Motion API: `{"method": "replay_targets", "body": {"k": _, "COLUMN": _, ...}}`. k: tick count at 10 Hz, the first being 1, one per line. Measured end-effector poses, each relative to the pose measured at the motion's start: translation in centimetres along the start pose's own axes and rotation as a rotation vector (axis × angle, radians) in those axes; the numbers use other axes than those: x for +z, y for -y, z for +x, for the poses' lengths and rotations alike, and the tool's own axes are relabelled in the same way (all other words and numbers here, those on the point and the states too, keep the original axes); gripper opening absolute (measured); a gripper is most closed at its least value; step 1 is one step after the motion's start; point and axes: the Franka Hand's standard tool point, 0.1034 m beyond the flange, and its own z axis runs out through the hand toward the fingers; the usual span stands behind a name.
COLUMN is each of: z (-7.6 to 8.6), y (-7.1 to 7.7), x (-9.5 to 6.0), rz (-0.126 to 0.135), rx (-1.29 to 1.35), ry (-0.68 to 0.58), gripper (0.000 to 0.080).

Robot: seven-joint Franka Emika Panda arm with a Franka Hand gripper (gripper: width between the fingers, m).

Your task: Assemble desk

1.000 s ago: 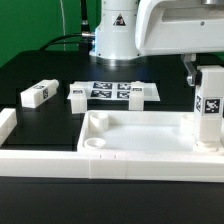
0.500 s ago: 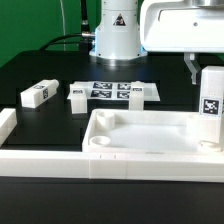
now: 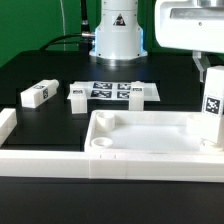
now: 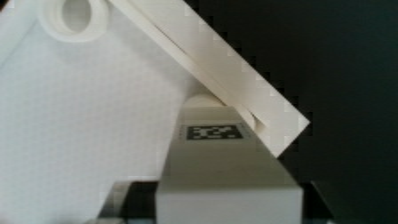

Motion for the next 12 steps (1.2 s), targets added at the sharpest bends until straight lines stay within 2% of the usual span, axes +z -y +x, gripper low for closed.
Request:
{"method": "replay_targets", "body": {"k": 1, "z": -0.01, "y": 0.01, "x": 0.00, "rz": 0.000, "rx": -0.010, "ry": 0.000, "gripper": 0.0299}}
{"method": "replay_targets", "body": {"k": 2, "z": -0.04, "y": 0.03, "x": 0.00, "rz": 0.000, "rx": -0.017, "ry": 0.000, "gripper": 0.0517}}
{"method": "replay_targets", "body": {"k": 3, "z": -0.12, "y": 0.08, "x": 0.01, "rz": 0.000, "rx": -0.074, "ry": 0.000, "gripper": 0.0607}}
{"method": "replay_targets", "body": {"k": 6, "z": -0.14, "y": 0.12, "x": -0.01, "rz": 0.001, "rx": -0.259, "ry": -0.001, "gripper": 0.0648}}
{"method": "replay_targets", "body": {"k": 10, "z": -0.16, "y": 0.08, "x": 0.02, "rz": -0.004, "rx": -0.609, "ry": -0.004, "gripper": 0.0649}}
{"method": "replay_targets", "body": {"k": 11, "z": -0.31, "y": 0.20, "x": -0.08, "rz": -0.029, "rx": -0.724, "ry": -0.022, "gripper": 0.0649}}
{"method": "replay_targets", "body": {"k": 12, "z": -0.52, "y": 0.35, "x": -0.10, "rz": -0.038, "rx": -0.800, "ry": -0.028, "gripper": 0.0649}}
